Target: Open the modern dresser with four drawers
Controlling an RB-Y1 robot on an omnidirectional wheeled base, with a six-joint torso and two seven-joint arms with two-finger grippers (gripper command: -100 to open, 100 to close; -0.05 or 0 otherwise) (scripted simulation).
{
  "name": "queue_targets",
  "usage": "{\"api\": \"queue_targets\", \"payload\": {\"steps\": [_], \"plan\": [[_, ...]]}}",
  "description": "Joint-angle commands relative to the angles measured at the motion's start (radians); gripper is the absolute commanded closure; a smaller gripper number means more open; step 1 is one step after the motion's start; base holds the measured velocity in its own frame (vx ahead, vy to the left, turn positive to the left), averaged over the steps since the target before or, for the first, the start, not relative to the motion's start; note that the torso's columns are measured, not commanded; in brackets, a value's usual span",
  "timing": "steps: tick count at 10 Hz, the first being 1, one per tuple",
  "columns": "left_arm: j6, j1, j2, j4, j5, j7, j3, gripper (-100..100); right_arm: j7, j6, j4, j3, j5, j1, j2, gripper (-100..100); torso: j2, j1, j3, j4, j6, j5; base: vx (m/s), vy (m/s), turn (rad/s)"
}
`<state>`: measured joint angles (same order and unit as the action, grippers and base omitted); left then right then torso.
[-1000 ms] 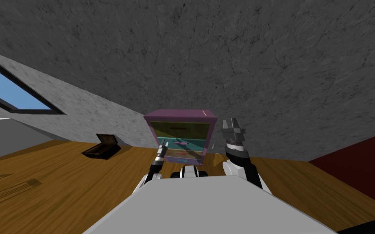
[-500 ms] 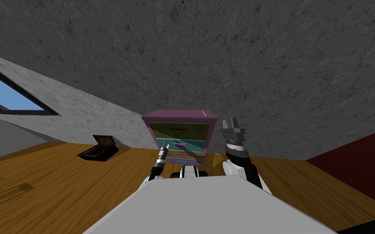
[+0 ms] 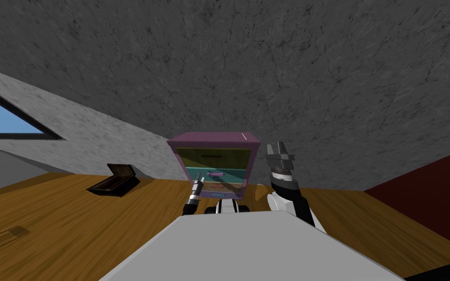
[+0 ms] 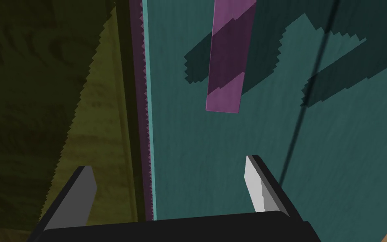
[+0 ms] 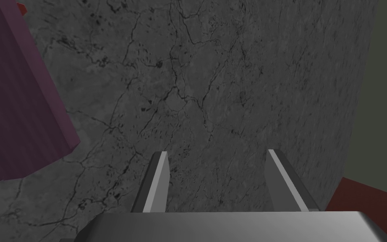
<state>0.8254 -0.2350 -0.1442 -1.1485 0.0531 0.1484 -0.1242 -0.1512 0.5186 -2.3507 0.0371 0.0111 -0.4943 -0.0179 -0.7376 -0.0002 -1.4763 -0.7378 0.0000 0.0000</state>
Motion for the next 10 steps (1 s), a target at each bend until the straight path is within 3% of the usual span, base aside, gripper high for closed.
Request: {"api": "queue_targets", "payload": {"steps": [1, 3, 8, 10], "plan": [[0.028, 0.013, 0.025, 0.072, 0.001, 0.000, -0.006, -100, 0.000, 0.000, 0.000, 0.000, 0.000, 0.000, 0.000, 0, 0.000, 0.000, 0.000, 0.000, 0.000, 0.000, 0.027, -0.005, -0.024], [0.037, 0.018, 0.039, 0.105, 0.001, -0.001, -0.008, -100, 0.000, 0.000, 0.000, 0.000, 0.000, 0.000, 0.000, 0, -0.001, 0.000, 0.001, 0.000, 0.000, 0.000, 0.016, -0.002, -0.014], [0.067, 0.034, 0.132, 0.193, 0.001, -0.003, -0.014, -100, 0.000, 0.000, 0.000, 0.000, 0.000, 0.000, 0.000, 0, 0.000, 0.000, 0.000, 0.000, 0.000, 0.000, 0.017, -0.001, -0.018], [0.034, 0.044, 0.120, 0.167, 0.002, -0.003, -0.010, -100, 0.000, 0.000, 0.000, 0.000, 0.000, 0.000, 0.000, 0, -0.001, 0.000, 0.001, 0.000, 0.000, 0.000, 0.013, 0.000, 0.005]]}}
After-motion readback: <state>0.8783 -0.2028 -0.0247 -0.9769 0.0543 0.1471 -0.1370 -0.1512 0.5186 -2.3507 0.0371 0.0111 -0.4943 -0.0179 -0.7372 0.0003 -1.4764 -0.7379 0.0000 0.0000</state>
